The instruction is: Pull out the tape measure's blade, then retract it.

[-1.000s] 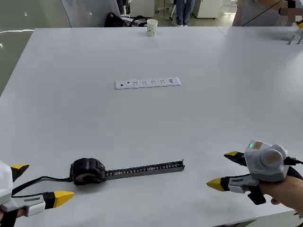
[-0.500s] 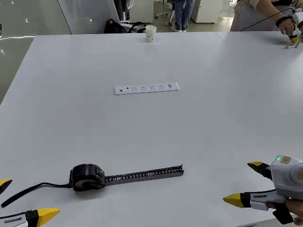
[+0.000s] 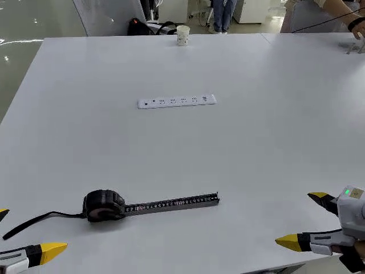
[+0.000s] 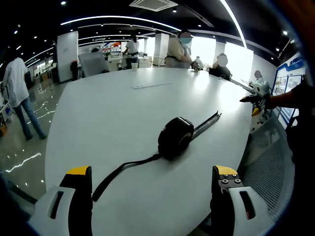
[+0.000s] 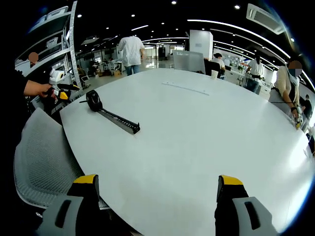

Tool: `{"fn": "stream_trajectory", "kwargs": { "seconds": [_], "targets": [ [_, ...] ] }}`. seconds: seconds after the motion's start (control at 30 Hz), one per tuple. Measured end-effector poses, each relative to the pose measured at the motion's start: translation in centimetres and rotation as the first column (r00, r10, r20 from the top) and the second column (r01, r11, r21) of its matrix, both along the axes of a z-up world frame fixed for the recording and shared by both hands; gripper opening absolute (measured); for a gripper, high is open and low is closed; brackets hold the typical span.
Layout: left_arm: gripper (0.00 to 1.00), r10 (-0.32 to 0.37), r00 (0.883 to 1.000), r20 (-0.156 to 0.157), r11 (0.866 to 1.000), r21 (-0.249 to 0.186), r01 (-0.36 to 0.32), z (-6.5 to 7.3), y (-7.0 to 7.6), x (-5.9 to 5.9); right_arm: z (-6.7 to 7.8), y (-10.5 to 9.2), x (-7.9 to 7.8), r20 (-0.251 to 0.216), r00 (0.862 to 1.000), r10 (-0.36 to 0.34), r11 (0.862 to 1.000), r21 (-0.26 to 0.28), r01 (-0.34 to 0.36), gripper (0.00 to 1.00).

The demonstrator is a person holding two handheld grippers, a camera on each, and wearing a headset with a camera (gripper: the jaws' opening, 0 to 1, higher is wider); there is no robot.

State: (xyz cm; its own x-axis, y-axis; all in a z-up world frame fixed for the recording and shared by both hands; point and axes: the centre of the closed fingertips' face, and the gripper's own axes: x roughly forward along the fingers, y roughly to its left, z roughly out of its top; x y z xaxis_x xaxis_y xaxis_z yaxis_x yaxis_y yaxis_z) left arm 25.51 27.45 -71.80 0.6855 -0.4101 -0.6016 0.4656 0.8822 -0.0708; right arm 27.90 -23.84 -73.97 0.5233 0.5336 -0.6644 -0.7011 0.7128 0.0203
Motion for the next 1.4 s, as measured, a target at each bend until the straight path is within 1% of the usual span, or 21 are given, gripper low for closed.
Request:
{"fn": "stream_trajectory", "kwargs": {
  "seconds": [0.03,0.13,0.27,0.4,0.43,0.57,0.6,0.7,0.73,0.77,0.8,0.83,0.9,0.97,1.0,1.1,1.13,1.2,1.27,1.33,1.4],
  "targets": [
    [0.99,0.000,1.000,0.000,1.000,-0.004,0.000,0.0,0.0,-0.1,0.0,0.0,0.0,0.002,1.000,0.002,1.000,-0.003,-0.002,0.99],
    [0.99,-0.001,1.000,0.023,1.000,0.005,0.001,0.1,-0.1,-0.2,0.4,0.0,-0.2,0.017,1.000,0.015,1.000,-0.001,-0.015,0.99],
    [0.99,-0.011,0.999,0.033,1.000,-0.003,0.011,0.1,-0.5,-0.4,0.4,-0.1,-0.2,0.013,0.999,0.034,0.999,-0.014,-0.034,0.99],
    [0.99,-0.019,1.000,0.023,1.000,-0.013,0.019,-0.1,-0.8,-0.7,0.7,0.2,0.1,0.015,0.999,0.042,0.999,-0.034,-0.041,0.99],
    [0.99,-0.019,1.000,0.020,1.000,-0.016,0.019,-0.1,-0.9,-0.7,0.8,0.1,0.3,0.020,0.999,0.029,0.999,-0.034,-0.029,0.99],
    [0.99,-0.022,1.000,-0.006,0.999,-0.037,0.022,-0.5,-1.2,-1.1,1.0,0.1,0.5,0.017,0.999,0.028,0.999,-0.021,-0.028,0.99],
    [0.99,-0.019,1.000,-0.007,0.999,-0.050,0.018,-0.5,-1.3,-1.0,1.0,0.1,0.4,0.015,0.999,0.036,0.999,-0.024,-0.035,0.99],
    [0.99,-0.024,1.000,0.001,0.999,-0.045,0.024,-0.5,-1.3,-0.9,0.7,0.2,0.2,-0.002,0.999,0.054,0.998,-0.021,-0.054,0.99],
    [0.99,-0.025,1.000,0.001,0.999,-0.044,0.025,-0.5,-1.3,-0.9,0.7,0.2,0.3,0.004,0.998,0.056,0.998,-0.019,-0.056,0.99],
    [0.99,-0.027,1.000,-0.001,0.999,-0.040,0.027,-0.5,-1.3,-0.9,1.0,0.6,0.5,0.036,0.997,0.074,0.997,-0.004,-0.074,0.99],
    [0.99,-0.028,1.000,-0.003,0.999,-0.040,0.027,-0.5,-1.2,-0.8,1.0,0.6,0.5,0.041,0.996,0.076,0.997,-0.010,-0.076,0.99],
    [0.99,-0.029,1.000,-0.005,0.999,-0.040,0.029,-0.5,-1.3,-0.8,0.9,0.6,0.5,0.033,0.997,0.071,0.997,-0.020,-0.071,0.99],
    [0.99,-0.035,0.999,-0.004,0.999,-0.034,0.035,-0.5,-1.4,-0.8,0.9,0.8,0.3,0.022,0.997,0.072,0.997,-0.008,-0.072,0.99],
    [0.99,-0.039,0.999,-0.003,0.999,-0.013,0.039,-0.6,-1.3,-0.6,0.6,0.7,0.2,-0.005,0.998,0.060,0.998,-0.020,-0.060,0.99],
    [0.99,-0.038,0.999,0.004,0.999,0.005,0.038,-0.5,-1.2,-0.5,0.5,0.8,0.3,-0.018,0.999,0.051,0.999,-0.014,-0.051,0.99],
    [0.99,-0.030,1.000,0.004,0.999,-0.017,0.030,-0.4,-1.4,-0.4,0.3,0.8,0.5,-0.025,0.998,0.050,0.999,-0.013,-0.051,0.99],
    [0.99,-0.031,1.000,0.005,0.999,-0.015,0.031,-0.4,-1.4,-0.3,0.2,0.7,0.6,-0.026,0.998,0.053,0.998,-0.017,-0.054,0.99],
    [0.99,-0.037,0.999,0.002,0.999,0.004,0.037,-0.6,-1.5,-0.3,0.2,0.8,0.7,-0.028,0.998,0.060,0.998,-0.015,-0.061,0.99],
    [0.99,-0.045,0.999,-0.005,0.999,-0.004,0.045,-0.7,-1.7,-0.4,0.1,0.9,0.8,-0.028,0.996,0.080,0.996,-0.033,-0.080,0.99],
    [0.99,-0.054,0.999,-0.006,0.999,0.007,0.054,-0.8,-1.9,-0.4,0.0,1.1,0.8,-0.031,0.995,0.090,0.995,-0.046,-0.091,0.99],
    [0.99,-0.056,0.998,-0.005,0.998,0.007,0.056,-0.7,-2.0,-0.3,-0.1,1.1,0.8,-0.040,0.994,0.100,0.993,-0.056,-0.102,0.99]
  ]
}}
